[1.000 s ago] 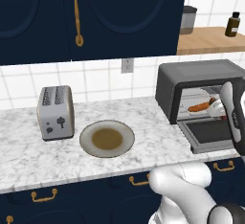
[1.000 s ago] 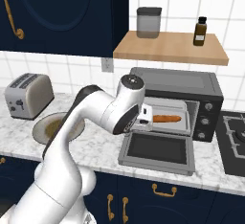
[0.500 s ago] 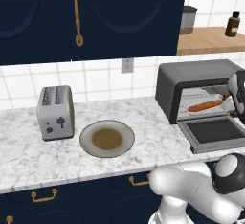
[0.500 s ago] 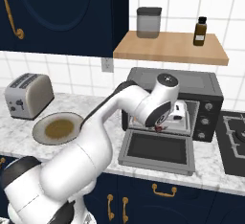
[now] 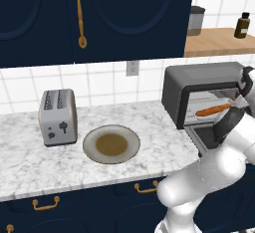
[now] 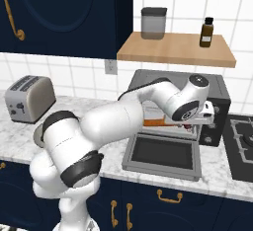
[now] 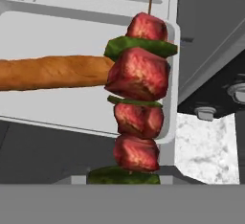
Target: Pick up the kebab skewer and baguette bread, and place them inside the toaster oven. Close the toaster oven door and start by setting the timer.
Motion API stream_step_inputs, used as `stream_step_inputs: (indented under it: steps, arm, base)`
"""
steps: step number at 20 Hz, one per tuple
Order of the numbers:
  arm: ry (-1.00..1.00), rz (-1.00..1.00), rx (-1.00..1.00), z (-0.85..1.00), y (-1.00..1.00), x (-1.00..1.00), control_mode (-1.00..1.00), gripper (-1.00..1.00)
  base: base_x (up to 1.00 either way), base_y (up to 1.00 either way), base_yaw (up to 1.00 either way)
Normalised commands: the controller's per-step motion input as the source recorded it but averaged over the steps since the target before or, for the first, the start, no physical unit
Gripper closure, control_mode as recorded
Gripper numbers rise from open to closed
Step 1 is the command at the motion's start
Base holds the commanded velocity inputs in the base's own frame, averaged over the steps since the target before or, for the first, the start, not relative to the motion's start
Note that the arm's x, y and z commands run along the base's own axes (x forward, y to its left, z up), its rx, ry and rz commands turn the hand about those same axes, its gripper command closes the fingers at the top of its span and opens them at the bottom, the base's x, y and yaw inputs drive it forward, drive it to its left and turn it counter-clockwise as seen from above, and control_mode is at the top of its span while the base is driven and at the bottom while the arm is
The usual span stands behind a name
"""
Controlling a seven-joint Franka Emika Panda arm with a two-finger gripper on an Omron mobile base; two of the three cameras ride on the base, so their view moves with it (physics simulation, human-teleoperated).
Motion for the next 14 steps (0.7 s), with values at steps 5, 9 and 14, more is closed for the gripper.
stream_step_inputs:
  steps: [5, 9, 14]
  arm:
    - [0.0, 0.0, 0.02, -0.5, -0.31, 0.56, -1.0, 1.0]
    - [0.0, 0.0, 0.06, -0.49, -0.16, 0.53, -1.0, 1.0]
    - [0.0, 0.0, 0.1, -0.1, -0.18, 0.18, -1.0, 1.0]
  base:
    - [0.0, 0.0, 0.0]
    - [0.0, 0.0, 0.0]
    - [0.0, 0.0, 0.0]
